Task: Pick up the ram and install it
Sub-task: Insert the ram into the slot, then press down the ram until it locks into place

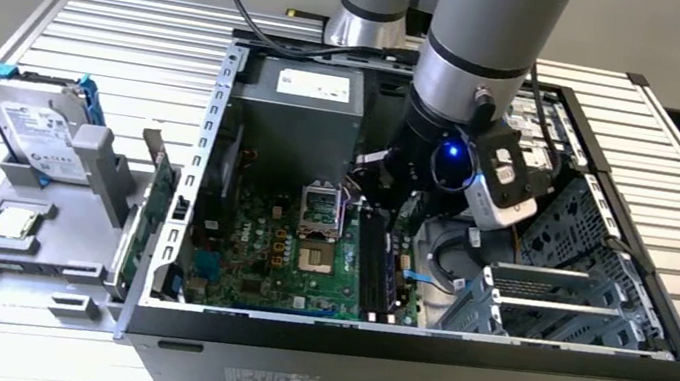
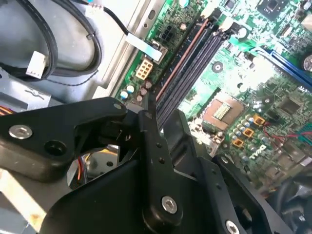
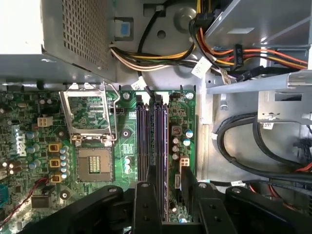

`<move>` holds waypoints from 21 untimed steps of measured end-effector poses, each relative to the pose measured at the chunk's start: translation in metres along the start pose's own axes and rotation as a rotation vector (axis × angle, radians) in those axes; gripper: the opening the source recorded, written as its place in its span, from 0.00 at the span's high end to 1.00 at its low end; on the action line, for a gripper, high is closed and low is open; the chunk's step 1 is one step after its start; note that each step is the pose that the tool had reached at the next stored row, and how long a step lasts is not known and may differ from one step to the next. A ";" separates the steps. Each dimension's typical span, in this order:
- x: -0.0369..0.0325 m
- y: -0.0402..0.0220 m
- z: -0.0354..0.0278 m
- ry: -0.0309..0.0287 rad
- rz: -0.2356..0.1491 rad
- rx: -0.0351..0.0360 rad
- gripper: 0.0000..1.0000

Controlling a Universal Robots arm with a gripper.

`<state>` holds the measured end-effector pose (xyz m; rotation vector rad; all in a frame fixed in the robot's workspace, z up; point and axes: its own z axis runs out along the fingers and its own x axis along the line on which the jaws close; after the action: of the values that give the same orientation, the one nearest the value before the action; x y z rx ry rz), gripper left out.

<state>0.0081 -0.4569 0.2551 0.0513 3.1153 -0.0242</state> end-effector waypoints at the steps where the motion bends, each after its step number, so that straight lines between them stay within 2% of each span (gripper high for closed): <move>1: 0.0000 0.0000 0.0000 0.0001 0.000 0.0001 0.00; 2: 0.0000 0.0000 0.0000 0.0002 0.000 0.0002 1.00; 21: 0.0000 0.0000 -0.0001 0.0027 -0.006 0.0002 1.00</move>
<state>0.0081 -0.4569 0.2552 0.0413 3.1182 -0.0246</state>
